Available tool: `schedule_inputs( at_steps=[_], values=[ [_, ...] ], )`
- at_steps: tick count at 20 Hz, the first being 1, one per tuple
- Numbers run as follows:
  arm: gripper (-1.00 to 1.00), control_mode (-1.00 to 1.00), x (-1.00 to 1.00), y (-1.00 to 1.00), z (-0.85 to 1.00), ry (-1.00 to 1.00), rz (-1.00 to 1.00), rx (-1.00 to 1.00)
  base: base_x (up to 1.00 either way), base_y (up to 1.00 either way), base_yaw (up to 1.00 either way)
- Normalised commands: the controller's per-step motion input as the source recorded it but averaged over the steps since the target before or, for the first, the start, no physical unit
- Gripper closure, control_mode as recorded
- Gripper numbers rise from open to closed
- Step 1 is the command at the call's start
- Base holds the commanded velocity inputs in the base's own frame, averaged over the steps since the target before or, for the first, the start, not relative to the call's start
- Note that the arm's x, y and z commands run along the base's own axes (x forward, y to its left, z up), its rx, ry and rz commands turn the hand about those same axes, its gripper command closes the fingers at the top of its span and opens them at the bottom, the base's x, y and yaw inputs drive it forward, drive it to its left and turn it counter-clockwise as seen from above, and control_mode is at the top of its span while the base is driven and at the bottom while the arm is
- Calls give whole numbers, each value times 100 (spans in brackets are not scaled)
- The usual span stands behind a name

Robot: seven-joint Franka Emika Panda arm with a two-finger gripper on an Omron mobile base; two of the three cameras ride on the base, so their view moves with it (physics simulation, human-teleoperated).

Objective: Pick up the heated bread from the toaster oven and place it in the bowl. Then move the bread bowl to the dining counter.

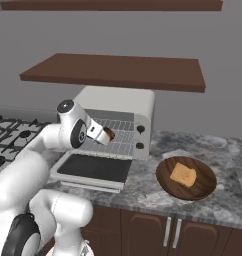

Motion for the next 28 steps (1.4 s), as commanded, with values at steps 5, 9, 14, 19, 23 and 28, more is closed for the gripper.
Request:
schedule_inputs(
  at_steps=[5, 9, 14, 19, 23, 28],
  values=[
    [-100, -100, 39, -2, -24, 7, 0, 0, 0, 0, 0],
    [-100, -100, 28, -11, -22, 1, 0, 0, 0, 0, 0],
    [-100, -100, 10, -8, -28, 0, 0, 0, 0, 0, 0],
    [-100, -100, 9, -1, -23, 0, 0, 0, 0, 0, 0],
    [100, -100, 0, 0, -12, 0, 0, 0, 0, 0, 0],
    [100, -100, -26, 0, 1, 0, 0, 0, 0, 0, 0]
  ],
)
